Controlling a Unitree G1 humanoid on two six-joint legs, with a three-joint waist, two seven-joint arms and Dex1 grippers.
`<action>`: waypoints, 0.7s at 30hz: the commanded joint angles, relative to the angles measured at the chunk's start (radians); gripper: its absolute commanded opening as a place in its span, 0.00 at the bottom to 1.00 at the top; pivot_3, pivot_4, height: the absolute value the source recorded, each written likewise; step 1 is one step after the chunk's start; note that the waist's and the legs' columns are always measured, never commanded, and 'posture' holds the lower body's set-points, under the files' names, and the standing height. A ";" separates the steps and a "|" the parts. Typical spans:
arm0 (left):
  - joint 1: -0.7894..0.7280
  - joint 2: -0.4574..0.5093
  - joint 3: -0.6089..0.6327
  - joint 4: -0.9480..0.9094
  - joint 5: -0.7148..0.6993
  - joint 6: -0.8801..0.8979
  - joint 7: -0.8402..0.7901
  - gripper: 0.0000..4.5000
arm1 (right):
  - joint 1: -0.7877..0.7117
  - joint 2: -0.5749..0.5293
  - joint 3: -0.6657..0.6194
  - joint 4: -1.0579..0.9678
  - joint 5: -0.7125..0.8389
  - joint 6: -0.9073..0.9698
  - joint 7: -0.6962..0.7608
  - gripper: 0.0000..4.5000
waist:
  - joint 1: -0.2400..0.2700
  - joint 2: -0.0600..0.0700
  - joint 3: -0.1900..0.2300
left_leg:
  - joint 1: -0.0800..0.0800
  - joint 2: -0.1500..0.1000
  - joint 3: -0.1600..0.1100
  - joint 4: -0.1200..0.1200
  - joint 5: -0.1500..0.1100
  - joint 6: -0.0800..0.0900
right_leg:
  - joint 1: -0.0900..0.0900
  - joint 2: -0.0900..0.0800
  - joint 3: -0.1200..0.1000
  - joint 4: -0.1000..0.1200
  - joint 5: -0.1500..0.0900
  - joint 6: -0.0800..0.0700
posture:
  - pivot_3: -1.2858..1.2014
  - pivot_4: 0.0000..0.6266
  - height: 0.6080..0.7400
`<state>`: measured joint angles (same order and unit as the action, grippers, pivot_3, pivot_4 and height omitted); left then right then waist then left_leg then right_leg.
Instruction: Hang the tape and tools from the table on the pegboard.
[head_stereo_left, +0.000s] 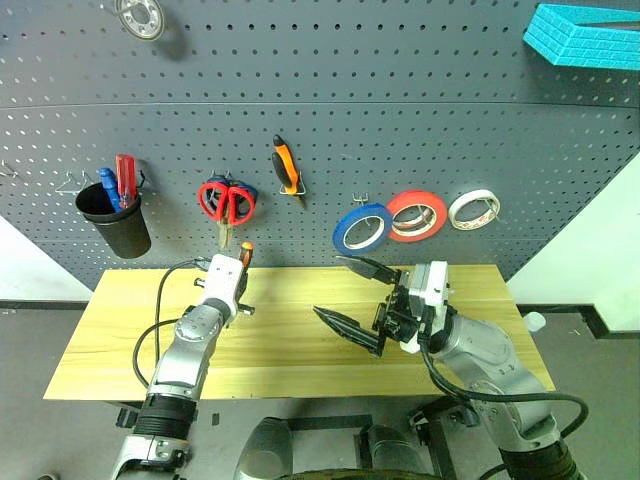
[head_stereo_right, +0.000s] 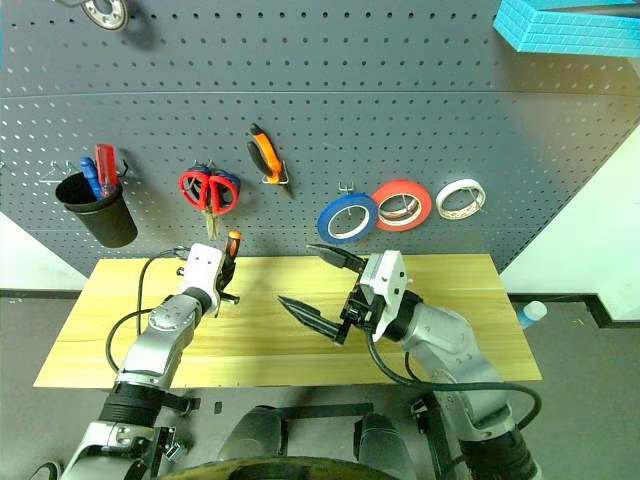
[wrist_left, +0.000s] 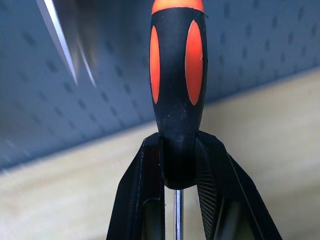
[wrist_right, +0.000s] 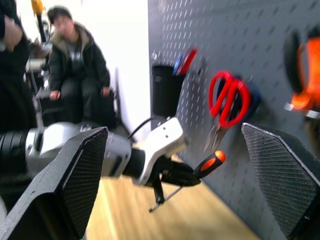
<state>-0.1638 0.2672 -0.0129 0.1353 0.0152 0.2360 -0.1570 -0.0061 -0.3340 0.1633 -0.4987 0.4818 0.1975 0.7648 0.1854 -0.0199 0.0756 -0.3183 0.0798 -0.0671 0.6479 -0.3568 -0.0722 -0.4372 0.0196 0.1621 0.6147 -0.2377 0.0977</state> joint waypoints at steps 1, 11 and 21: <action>0.010 0.018 0.020 -0.053 0.048 -0.176 0.046 0.11 | -0.026 0.026 -0.032 -0.029 0.030 -0.036 -0.023 1.00 | 0.001 0.000 0.000 | 0.000 0.000 0.000 0.000 0.000 0.000 | 0.000 0.000 0.000 0.000 0.000 0.000 | 0.66 0.05 1.00; 0.014 0.011 0.085 -0.084 0.143 -0.359 0.231 0.11 | -0.031 0.043 -0.027 -0.022 0.034 -0.050 -0.029 1.00 | 0.026 0.001 -0.001 | 0.000 0.000 0.000 0.000 0.000 0.000 | 0.000 0.000 0.000 0.000 0.000 0.000 | 0.66 0.04 1.00; -0.015 0.031 0.142 -0.217 0.210 -0.426 0.332 0.11 | -0.044 0.021 -0.018 0.001 0.021 -0.035 -0.018 1.00 | 0.048 0.001 -0.002 | 0.001 0.000 0.000 0.001 0.000 -0.001 | 0.000 0.000 0.000 0.002 0.000 0.000 | 0.67 0.02 1.00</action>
<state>-0.1376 0.2742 0.0888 0.0042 0.2085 -0.1530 0.1525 -0.0351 -0.3062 0.1439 -0.4832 0.5024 0.1688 0.7404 0.2332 -0.0193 0.0731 -0.3177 0.0798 -0.0670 0.6484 -0.3562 -0.0732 -0.4370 0.0197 0.1620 0.6164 -0.2371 0.0977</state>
